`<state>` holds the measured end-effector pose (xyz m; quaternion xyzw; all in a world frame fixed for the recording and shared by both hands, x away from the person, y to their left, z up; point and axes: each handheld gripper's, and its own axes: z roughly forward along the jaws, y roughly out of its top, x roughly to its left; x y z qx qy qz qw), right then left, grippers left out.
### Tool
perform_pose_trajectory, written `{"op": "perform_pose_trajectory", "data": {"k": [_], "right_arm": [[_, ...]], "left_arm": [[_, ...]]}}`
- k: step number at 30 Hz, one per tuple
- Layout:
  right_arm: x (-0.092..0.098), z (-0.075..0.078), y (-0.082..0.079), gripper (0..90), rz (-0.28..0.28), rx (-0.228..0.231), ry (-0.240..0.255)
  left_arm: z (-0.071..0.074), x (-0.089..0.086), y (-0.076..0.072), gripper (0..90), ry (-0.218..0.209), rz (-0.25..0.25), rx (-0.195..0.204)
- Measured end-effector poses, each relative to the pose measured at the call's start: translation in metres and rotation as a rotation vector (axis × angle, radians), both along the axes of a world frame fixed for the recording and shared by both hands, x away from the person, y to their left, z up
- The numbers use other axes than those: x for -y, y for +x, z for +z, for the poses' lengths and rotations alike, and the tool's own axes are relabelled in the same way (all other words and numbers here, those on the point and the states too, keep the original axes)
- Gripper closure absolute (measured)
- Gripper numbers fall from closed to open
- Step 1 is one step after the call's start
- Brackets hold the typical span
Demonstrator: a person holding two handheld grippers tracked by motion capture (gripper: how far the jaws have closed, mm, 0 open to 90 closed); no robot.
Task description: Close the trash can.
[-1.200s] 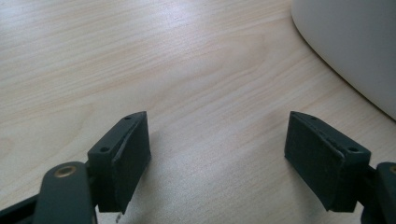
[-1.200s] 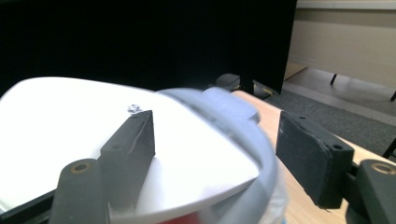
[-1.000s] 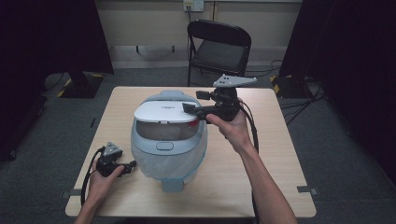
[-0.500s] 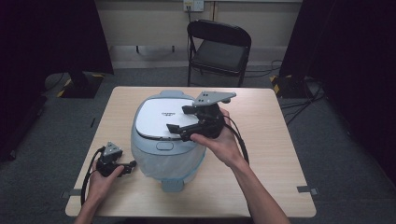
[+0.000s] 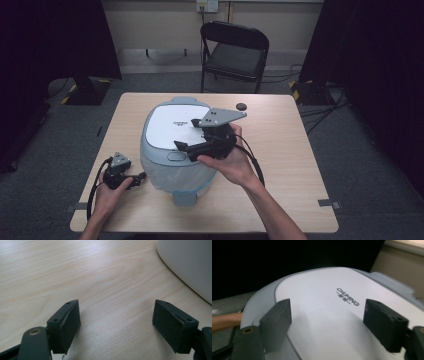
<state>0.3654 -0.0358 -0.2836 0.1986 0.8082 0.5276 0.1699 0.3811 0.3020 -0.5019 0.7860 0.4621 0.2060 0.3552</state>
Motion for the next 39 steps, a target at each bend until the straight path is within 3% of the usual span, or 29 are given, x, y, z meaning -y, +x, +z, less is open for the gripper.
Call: {"op": "perform_pose_trajectory", "data": {"k": [7,13,35,39], "right_arm": [[-0.005,0.004,0.001,22.3,0.011,-0.022,-0.013],[0.002,0.002,0.012,22.3,0.026,-0.078,0.069],[0.043,0.003,0.033,22.3,-0.123,-0.087,0.122],[0.056,0.002,0.035,23.3,-0.151,-0.091,0.161]], "left_arm": [[0.000,0.000,0.000,21.7,0.000,0.001,0.000],[0.000,0.000,0.000,21.5,-0.001,-0.001,-0.001],[0.000,0.000,0.000,21.6,-0.001,-0.001,-0.001],[0.000,0.000,0.000,21.6,-0.001,0.000,-0.001]]}}
